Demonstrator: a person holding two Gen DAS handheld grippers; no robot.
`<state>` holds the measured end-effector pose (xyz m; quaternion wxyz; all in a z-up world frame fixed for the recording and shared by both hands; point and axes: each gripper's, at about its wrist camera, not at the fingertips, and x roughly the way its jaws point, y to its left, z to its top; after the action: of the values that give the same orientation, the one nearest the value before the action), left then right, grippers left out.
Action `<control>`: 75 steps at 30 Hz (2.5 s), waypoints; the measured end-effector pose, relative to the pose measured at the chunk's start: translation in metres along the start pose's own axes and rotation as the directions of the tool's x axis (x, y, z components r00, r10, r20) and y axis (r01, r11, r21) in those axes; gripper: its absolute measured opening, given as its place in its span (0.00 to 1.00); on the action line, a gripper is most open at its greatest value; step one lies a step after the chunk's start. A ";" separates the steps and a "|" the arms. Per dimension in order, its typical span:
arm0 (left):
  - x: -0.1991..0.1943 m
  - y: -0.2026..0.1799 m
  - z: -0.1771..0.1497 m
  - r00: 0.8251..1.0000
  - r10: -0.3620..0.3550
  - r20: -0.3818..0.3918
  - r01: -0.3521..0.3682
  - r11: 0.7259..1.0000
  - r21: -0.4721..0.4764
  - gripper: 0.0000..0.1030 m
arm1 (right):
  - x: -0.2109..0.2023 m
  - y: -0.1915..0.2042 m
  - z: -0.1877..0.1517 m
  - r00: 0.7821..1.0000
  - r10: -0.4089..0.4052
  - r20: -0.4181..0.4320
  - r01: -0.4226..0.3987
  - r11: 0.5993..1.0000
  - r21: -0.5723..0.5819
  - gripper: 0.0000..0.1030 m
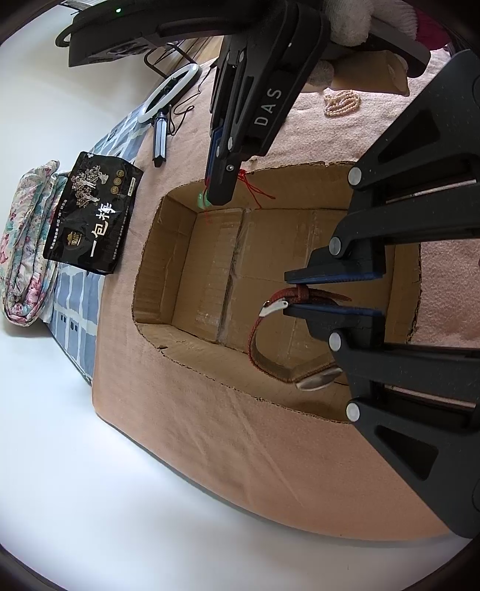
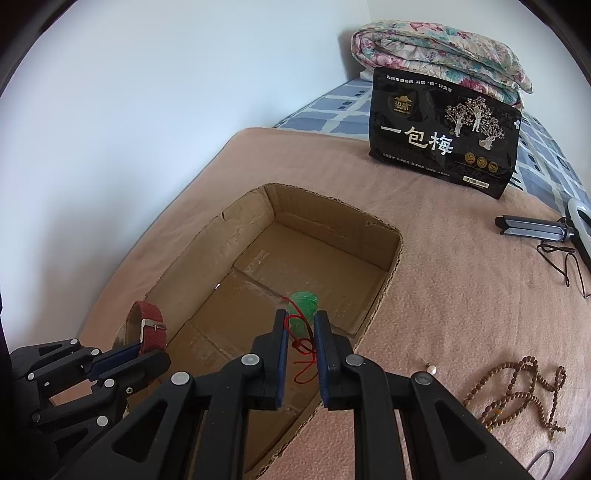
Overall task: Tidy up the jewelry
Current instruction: 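Open the left tool dropping the watch while the right tool releases the pendant into the box, then withdraw both open tools from the box back toward the remaining jewelry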
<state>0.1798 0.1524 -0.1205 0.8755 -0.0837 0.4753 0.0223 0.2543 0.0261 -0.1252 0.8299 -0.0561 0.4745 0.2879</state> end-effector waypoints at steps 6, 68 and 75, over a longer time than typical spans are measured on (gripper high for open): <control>-0.002 0.005 0.001 1.000 0.018 0.014 -0.018 1.000 -0.015 0.30 | -0.007 0.002 0.000 0.999 -0.022 0.025 0.022 1.000 -0.012 0.38; -0.059 -0.132 -0.010 0.982 -0.126 0.137 0.094 0.970 0.224 0.49 | -0.206 -0.198 -0.120 0.920 -0.377 0.106 0.331 0.892 0.307 1.00; -0.048 -0.152 -0.015 0.984 -0.147 0.100 0.116 0.957 0.267 0.49 | -0.195 -0.213 -0.133 0.925 -0.378 0.049 0.349 0.892 0.288 1.00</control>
<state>0.1594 0.0026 -0.0695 0.9051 0.0017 0.4147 -0.0935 0.1918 -0.2818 -0.0761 0.8922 -0.0137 0.4471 0.0618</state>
